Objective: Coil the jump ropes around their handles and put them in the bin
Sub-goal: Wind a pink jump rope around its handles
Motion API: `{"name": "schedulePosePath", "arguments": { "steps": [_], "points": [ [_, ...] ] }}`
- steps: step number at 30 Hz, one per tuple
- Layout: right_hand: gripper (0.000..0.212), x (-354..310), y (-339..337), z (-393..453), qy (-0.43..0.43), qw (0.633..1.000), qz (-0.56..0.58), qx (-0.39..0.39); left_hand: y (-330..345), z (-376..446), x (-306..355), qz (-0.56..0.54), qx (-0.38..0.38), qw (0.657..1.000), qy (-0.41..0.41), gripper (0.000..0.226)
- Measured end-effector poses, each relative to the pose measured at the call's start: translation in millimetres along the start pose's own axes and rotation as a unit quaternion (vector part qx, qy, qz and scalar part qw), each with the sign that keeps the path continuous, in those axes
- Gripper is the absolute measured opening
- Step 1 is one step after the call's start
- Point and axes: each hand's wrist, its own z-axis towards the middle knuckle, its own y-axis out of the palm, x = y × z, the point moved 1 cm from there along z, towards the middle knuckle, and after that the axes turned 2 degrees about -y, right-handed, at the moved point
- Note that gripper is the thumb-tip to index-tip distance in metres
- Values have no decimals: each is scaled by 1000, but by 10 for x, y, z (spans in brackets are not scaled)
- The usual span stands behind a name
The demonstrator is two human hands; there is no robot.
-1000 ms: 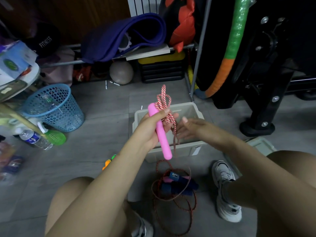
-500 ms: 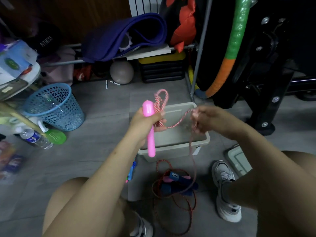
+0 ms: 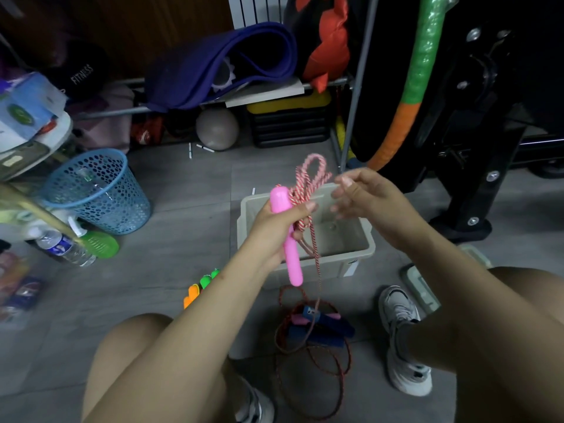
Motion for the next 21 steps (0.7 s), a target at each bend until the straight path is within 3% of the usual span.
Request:
{"name": "schedulePosePath", "arguments": {
  "steps": [2, 4, 10, 14, 17, 21],
  "points": [
    [24, 65, 34, -57, 60, 996, -68, -26, -10, -8, 53, -87, -22, 996, -28, 19],
    [25, 171, 108, -121, 87, 985, -113, -98, -18, -8, 91, -125, -41, 991, -38, 21],
    [12, 253, 210, -213, 80, 966, -96, -224, -65, 24, 166, -175, -17, 984, -34, 2],
    [14, 337, 200, -191, 80, 980, -81, -163, -73, -1, 165, -170, -26, 984, -51, 6],
    [23, 305, 208, -173, 81, 977, -68, -187, -70, -30, 138, -166, -36, 983, -69, 16],
    [10, 307, 188, -146, 73, 978, -94, -174, -86, -44, 170, -179, -38, 981, -66, 19]
  ]
}}
